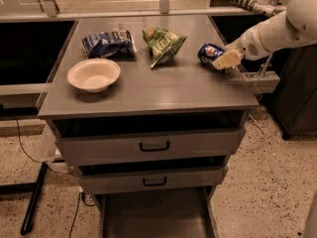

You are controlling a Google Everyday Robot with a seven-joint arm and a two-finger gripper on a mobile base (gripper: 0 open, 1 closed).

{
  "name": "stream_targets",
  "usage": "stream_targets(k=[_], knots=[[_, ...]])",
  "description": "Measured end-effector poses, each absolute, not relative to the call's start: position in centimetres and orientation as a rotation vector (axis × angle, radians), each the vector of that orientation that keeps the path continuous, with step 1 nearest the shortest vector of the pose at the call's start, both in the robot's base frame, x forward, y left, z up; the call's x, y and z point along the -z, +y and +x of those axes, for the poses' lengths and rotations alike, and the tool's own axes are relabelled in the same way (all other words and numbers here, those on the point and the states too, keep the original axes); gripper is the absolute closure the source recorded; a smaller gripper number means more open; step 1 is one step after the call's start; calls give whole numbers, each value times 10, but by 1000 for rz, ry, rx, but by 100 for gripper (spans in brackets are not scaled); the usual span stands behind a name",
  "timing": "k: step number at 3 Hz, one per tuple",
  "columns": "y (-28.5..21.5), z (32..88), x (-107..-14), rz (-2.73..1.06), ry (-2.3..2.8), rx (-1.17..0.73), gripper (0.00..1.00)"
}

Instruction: Place pepsi can into bottom drawer

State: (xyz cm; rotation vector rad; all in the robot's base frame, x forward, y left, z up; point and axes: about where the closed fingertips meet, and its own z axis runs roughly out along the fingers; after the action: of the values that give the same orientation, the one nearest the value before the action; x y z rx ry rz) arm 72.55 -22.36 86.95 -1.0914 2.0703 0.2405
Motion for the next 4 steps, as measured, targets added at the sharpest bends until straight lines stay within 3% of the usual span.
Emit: stream_targets(k=[4], knots=[[-256, 573, -895, -1215, 1934, -313, 100]])
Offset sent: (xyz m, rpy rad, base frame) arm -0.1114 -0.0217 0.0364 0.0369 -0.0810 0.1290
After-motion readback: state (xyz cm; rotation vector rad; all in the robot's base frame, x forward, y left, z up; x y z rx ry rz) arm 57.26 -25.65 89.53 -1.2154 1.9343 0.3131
